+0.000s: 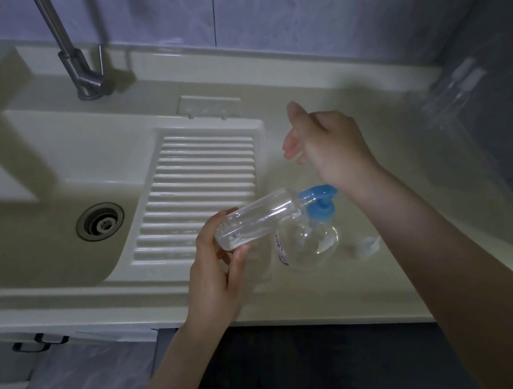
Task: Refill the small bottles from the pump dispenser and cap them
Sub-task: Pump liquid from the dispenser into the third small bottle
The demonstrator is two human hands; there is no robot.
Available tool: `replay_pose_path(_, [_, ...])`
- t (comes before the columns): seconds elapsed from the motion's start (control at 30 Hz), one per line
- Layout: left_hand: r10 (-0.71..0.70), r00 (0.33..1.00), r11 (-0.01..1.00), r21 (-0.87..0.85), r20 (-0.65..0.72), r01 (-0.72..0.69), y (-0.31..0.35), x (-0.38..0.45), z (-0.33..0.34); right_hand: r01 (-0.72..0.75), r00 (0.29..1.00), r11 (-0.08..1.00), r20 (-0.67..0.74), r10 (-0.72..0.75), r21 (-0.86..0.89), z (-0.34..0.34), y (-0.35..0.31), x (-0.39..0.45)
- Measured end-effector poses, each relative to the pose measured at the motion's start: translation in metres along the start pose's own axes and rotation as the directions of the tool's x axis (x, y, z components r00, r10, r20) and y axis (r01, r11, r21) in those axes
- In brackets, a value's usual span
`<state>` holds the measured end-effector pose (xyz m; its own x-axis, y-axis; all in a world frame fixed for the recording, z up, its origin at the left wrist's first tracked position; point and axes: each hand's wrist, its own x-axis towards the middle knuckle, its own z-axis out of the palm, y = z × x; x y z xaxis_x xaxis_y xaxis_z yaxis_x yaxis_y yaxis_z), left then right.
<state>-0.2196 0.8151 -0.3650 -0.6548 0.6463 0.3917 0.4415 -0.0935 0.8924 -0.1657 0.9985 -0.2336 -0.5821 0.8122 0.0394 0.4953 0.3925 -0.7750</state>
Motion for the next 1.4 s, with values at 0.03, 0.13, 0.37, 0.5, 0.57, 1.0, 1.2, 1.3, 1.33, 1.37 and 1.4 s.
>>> replay_pose_path(0.03, [0.002, 1.000, 1.000, 0.007, 0.000, -0.002, 0.001, 0.000, 0.000, 0.008, 1.000, 1.000, 0.023, -0.008, -0.023, 0.002, 0.001, 0.000])
replay_pose_path(0.13, [-0.005, 1.000, 1.000, 0.013, 0.003, 0.005, 0.005, -0.001, -0.001, 0.044, 0.998, 0.996, 0.057, -0.039, -0.075, 0.010, 0.003, -0.002])
replay_pose_path(0.37, [-0.005, 1.000, 0.999, 0.054, 0.025, 0.004, 0.002, 0.000, -0.007, -0.002, 0.998, 0.997, 0.062, -0.003, 0.082, 0.020, 0.016, -0.004])
replay_pose_path(0.5, [-0.019, 0.999, 0.997, 0.079, 0.043, 0.016, 0.002, 0.000, -0.009, -0.004, 0.998, 0.995, 0.068, -0.003, 0.099, 0.022, 0.017, -0.003])
replay_pose_path(0.57, [-0.022, 0.999, 0.997, 0.080, 0.047, 0.018, 0.003, 0.000, -0.009, 0.001, 0.998, 0.992, 0.067, -0.009, 0.127, 0.021, 0.017, -0.003])
replay_pose_path(1.0, [-0.032, 0.999, 0.999, 0.041, 0.038, 0.030, 0.012, 0.003, -0.011, -0.077, 0.990, 0.986, 0.127, 0.058, 0.149, 0.005, 0.008, 0.004])
replay_pose_path(1.2, [-0.072, 0.996, 0.995, 0.080, 0.056, 0.067, 0.010, 0.000, -0.012, 0.041, 0.996, 0.995, 0.089, -0.032, -0.096, 0.011, 0.008, -0.005])
replay_pose_path(1.3, [-0.076, 0.995, 0.993, 0.099, 0.071, 0.068, 0.011, 0.000, -0.012, 0.043, 0.996, 0.991, 0.077, -0.033, -0.126, 0.013, 0.010, -0.009])
replay_pose_path(1.33, [-0.076, 0.995, 0.993, 0.097, 0.071, 0.069, 0.010, 0.000, -0.012, 0.052, 0.997, 0.989, 0.071, -0.042, -0.138, 0.013, 0.009, -0.009])
replay_pose_path(1.37, [-0.077, 0.995, 0.993, 0.095, 0.070, 0.070, 0.010, 0.000, -0.012, 0.057, 0.997, 0.989, 0.068, -0.048, -0.140, 0.013, 0.009, -0.009])
replay_pose_path(1.4, [-0.079, 0.995, 0.993, 0.094, 0.069, 0.072, 0.009, 0.000, -0.012, 0.059, 0.997, 0.990, 0.063, -0.052, -0.130, 0.013, 0.008, -0.008])
